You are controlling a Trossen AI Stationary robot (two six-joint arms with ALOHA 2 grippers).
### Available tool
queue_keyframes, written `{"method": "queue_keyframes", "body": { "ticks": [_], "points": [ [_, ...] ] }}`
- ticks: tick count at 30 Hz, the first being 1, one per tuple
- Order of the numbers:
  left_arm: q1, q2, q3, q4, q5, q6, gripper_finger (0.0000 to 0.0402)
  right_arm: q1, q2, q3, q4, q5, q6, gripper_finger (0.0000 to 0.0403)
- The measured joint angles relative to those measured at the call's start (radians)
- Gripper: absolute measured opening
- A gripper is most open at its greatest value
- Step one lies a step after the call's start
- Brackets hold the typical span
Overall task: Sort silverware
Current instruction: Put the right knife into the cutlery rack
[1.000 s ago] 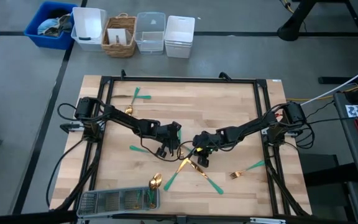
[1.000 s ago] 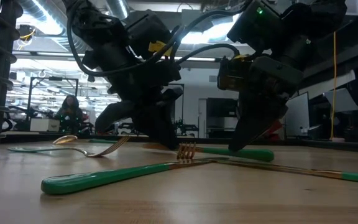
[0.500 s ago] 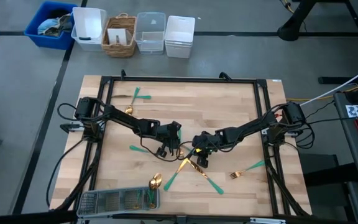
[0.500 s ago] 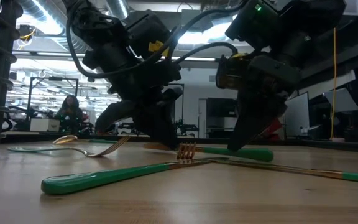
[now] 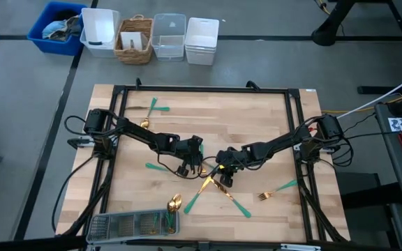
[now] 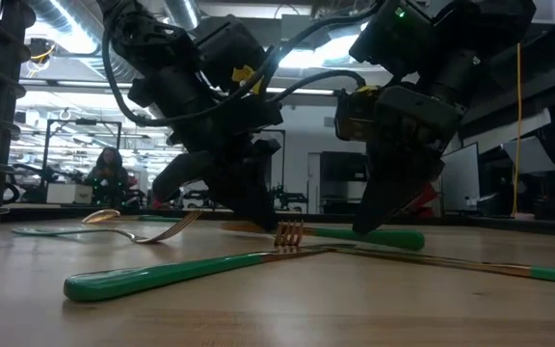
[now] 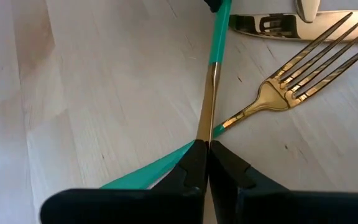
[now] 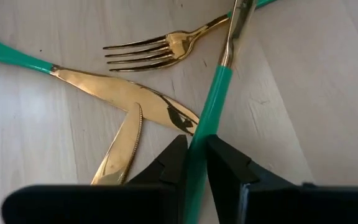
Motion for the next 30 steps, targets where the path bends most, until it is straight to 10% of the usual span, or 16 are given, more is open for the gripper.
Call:
{"method": "queue_keyframes", "body": {
  "ticks": [14,30],
  "points": [
    [0.000,0.000,0.000,0.003,0.009,-0.010,0.0001,0.000,0.002,0.001,-0.016,0.045,-0.007,0.0169],
    [0.013,0.001,0.001,0.005,0.045,-0.030,0.0001,0.000,-0.003,0.003,-0.080,0.103,-0.008,0.0018]
  ]
}}
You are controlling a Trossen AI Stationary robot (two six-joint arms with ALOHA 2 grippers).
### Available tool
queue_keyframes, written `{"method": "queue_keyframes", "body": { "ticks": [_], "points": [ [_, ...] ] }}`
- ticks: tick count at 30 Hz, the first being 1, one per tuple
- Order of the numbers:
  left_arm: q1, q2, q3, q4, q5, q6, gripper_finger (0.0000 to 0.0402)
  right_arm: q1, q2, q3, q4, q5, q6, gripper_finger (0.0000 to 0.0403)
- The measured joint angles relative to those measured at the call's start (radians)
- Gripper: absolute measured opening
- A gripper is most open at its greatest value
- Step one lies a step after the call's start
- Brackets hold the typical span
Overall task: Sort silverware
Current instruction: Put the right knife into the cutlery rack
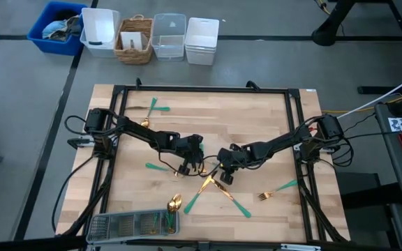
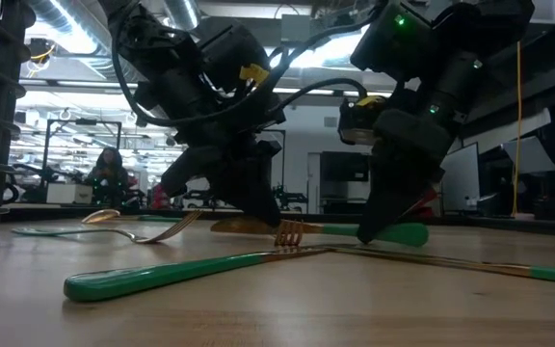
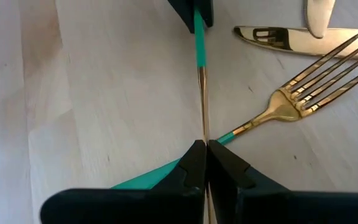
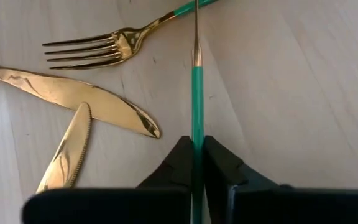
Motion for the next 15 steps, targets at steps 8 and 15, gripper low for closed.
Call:
{"method": "queue_keyframes", "body": {
  "ticks": [8,15],
  "points": [
    [-0.001,0.005,-0.005,-0.016,-0.002,0.001,0.0045,0.000,0.000,0.000,0.003,-0.014,-0.002,0.0030],
    [-0.001,0.003,-0.003,-0.019,-0.007,-0.070,0.0100,0.000,0.000,0.000,0.002,-0.014,-0.004,0.0018]
  ]
}}
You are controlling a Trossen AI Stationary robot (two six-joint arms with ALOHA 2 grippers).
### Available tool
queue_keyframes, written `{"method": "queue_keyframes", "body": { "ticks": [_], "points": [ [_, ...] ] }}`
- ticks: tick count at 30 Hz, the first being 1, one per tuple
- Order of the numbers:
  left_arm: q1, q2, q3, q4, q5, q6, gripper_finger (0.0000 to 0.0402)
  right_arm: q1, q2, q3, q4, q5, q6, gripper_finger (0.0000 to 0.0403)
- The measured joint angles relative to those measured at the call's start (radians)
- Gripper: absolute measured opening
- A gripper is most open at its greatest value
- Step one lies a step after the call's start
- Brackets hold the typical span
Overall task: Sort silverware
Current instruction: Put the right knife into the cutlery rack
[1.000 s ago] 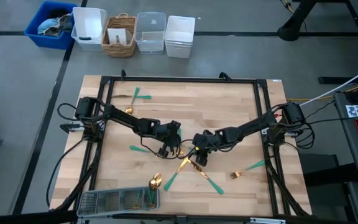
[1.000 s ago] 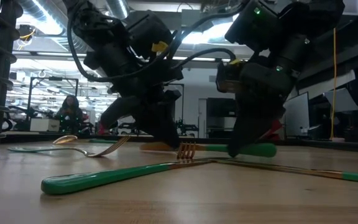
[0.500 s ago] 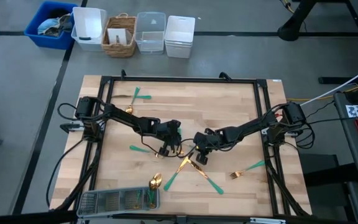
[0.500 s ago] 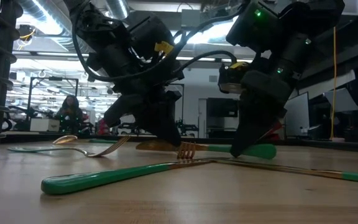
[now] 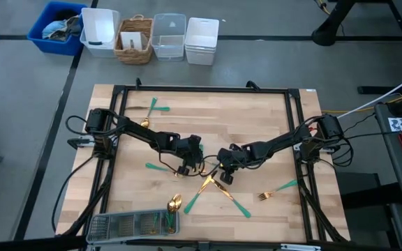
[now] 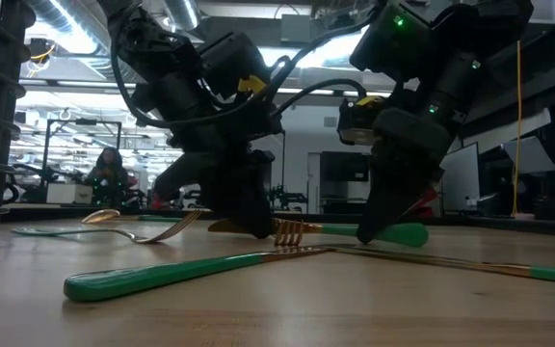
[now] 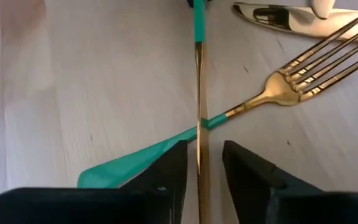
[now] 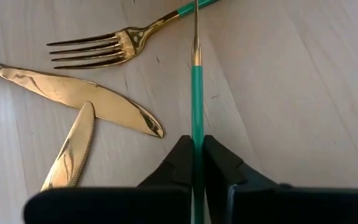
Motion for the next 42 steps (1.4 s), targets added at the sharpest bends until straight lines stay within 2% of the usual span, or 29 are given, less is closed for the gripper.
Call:
{"method": "queue_keyframes", "body": {
  "ticks": [3,8,10,14,17,25,31,34,42],
  "points": [
    [0.000,0.000,0.000,-0.002,0.001,0.000,0.0089,0.000,0.000,0.000,0.000,0.000,0.000,0.0026],
    [0.000,-0.002,0.001,-0.013,0.002,0.055,0.0024,0.000,0.001,0.000,0.002,0.000,-0.007,0.0026],
    [0.000,-0.002,0.001,-0.012,0.005,0.051,0.0009,0.000,0.002,0.000,0.002,0.002,-0.006,0.0033],
    [0.000,-0.002,0.002,-0.013,-0.009,0.055,0.0007,0.000,0.002,-0.001,0.001,0.000,-0.003,0.0060],
    [-0.002,-0.009,0.002,-0.029,-0.060,0.057,0.0004,0.000,0.000,-0.002,0.000,-0.002,0.001,0.0079],
    [-0.010,-0.101,0.001,-0.134,-0.134,0.058,0.0002,0.000,-0.101,-0.003,-0.070,0.009,-0.025,0.0086],
    [-0.048,-0.236,0.001,-0.178,-0.281,0.076,0.0002,0.000,-0.207,-0.003,-0.154,0.095,-0.062,0.0087],
    [-0.078,-0.324,0.001,-0.231,-0.371,0.085,0.0002,0.000,-0.244,-0.003,-0.183,0.099,-0.079,0.0087],
    [-0.255,-0.615,0.002,-0.452,-0.741,0.191,0.0001,0.000,-0.271,-0.002,-0.218,0.096,-0.104,0.0088]
  ]
}}
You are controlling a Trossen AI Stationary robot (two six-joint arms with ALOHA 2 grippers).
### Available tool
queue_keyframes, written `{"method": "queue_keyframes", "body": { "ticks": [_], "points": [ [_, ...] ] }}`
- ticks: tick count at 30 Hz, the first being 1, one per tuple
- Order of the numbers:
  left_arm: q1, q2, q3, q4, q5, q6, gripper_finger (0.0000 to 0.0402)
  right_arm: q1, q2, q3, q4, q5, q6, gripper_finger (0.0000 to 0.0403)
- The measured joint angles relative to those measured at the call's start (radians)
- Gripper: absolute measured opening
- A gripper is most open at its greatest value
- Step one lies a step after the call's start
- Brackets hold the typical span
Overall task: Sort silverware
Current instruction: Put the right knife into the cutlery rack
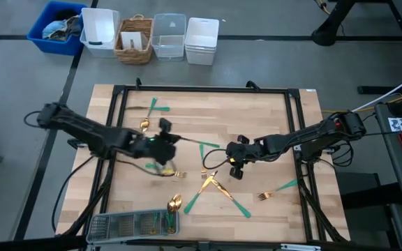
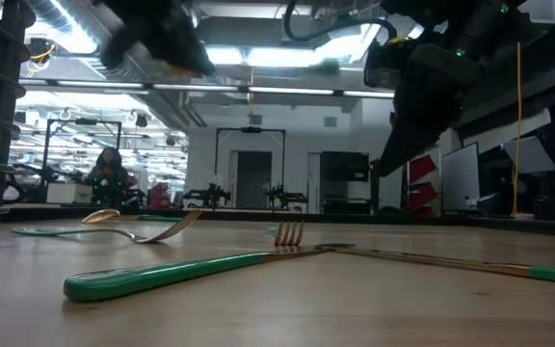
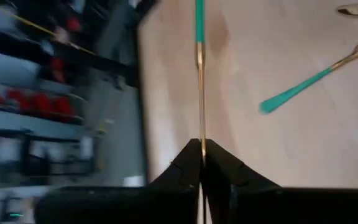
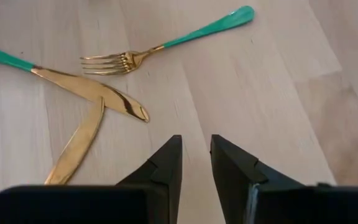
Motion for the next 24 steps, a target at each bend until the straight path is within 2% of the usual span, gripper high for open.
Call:
{"method": "queue_keyframes", "body": {
  "ticks": [4,7,12,15,19,24],
  "points": [
    [-0.136,-0.114,0.000,-0.076,-0.137,0.122,0.0001,0.000,0.000,0.000,-0.011,-0.001,0.000,0.0088],
    [-0.224,-0.174,0.000,-0.088,-0.198,0.154,0.0000,0.000,0.000,0.000,-0.009,-0.001,0.000,0.0088],
    [-0.321,-0.214,0.000,-0.089,-0.213,0.160,0.0000,0.000,0.000,0.000,0.101,-0.012,0.000,0.0088],
    [-0.362,-0.214,0.000,-0.116,-0.215,0.170,0.0000,0.000,-0.001,0.000,0.191,-0.091,0.000,0.0088],
    [-0.403,-0.208,0.000,-0.206,-0.215,0.099,0.0000,0.000,-0.027,0.000,0.279,-0.216,-0.049,0.0088],
    [-0.437,-0.198,-0.010,-0.217,-0.215,0.126,0.0000,-0.021,-0.072,0.000,0.413,-0.229,-0.079,0.0088]
  ]
}}
